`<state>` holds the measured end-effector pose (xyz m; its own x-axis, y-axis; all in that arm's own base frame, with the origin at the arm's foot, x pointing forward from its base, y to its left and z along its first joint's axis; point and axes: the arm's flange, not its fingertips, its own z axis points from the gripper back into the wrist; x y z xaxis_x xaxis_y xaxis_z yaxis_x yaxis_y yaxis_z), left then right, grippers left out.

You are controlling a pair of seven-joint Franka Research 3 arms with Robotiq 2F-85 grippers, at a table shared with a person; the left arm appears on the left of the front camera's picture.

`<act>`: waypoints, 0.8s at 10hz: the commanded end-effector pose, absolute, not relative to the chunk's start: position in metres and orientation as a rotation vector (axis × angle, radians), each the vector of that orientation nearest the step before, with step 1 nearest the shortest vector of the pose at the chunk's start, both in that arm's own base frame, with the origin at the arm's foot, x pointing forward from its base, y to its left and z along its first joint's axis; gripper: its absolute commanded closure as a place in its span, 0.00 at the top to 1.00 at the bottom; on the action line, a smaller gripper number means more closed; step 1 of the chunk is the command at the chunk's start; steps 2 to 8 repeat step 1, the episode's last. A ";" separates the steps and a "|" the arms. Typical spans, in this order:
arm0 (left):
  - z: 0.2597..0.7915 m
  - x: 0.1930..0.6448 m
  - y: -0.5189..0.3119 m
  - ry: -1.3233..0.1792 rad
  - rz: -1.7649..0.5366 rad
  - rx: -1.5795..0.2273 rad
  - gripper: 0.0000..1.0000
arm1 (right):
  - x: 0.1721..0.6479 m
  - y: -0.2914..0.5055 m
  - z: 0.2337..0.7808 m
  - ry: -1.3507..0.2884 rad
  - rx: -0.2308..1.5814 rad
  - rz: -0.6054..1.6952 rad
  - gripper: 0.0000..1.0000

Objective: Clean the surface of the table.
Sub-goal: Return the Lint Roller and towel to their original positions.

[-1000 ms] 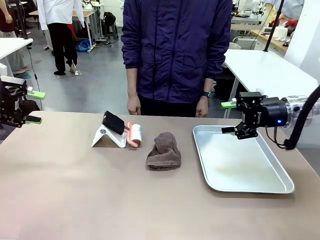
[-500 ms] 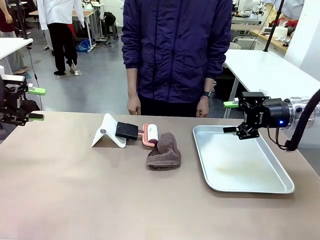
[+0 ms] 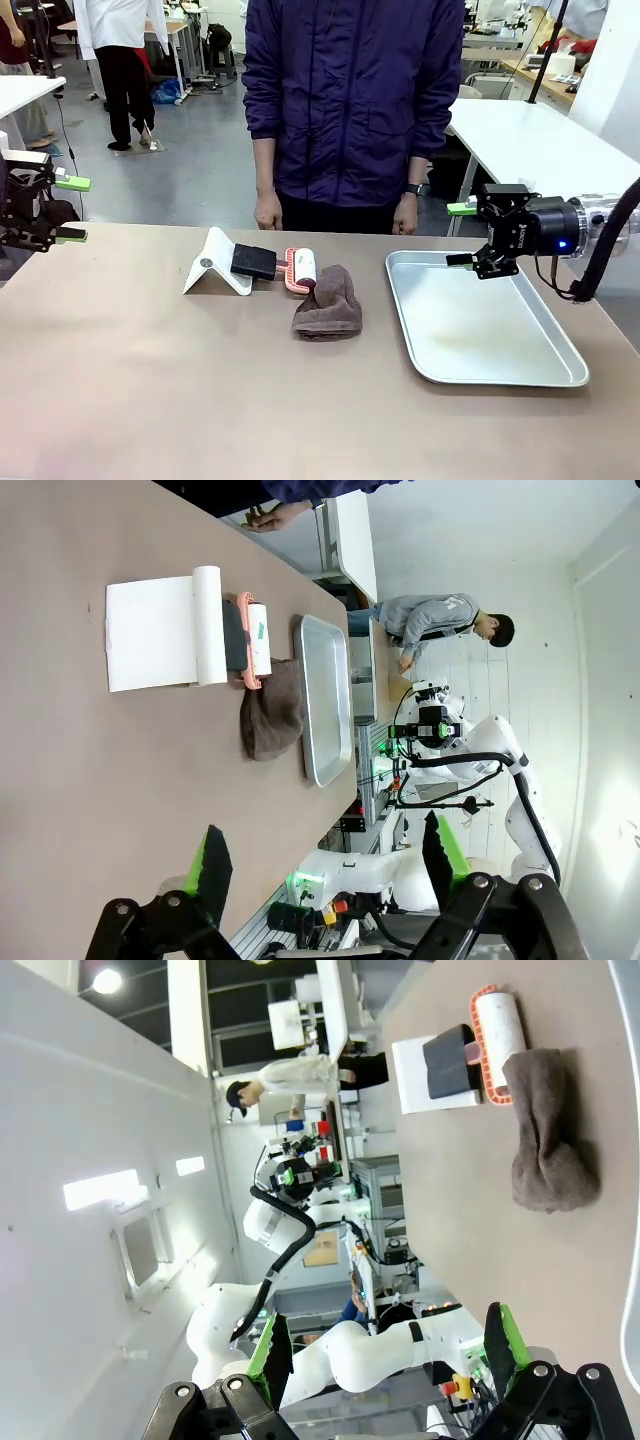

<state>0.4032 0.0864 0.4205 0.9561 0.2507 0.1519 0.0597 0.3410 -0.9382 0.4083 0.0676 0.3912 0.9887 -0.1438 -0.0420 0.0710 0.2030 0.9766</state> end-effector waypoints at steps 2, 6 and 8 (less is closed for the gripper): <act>0.424 0.401 0.088 -0.286 0.110 -1.220 1.00 | 0.409 0.067 0.394 -0.061 1.356 -0.140 1.00; 0.424 0.401 0.088 -0.286 0.110 -1.220 1.00 | 0.409 0.067 0.394 -0.061 1.356 -0.140 1.00; 0.424 0.401 0.088 -0.286 0.110 -1.220 1.00 | 0.409 0.067 0.394 -0.061 1.356 -0.140 1.00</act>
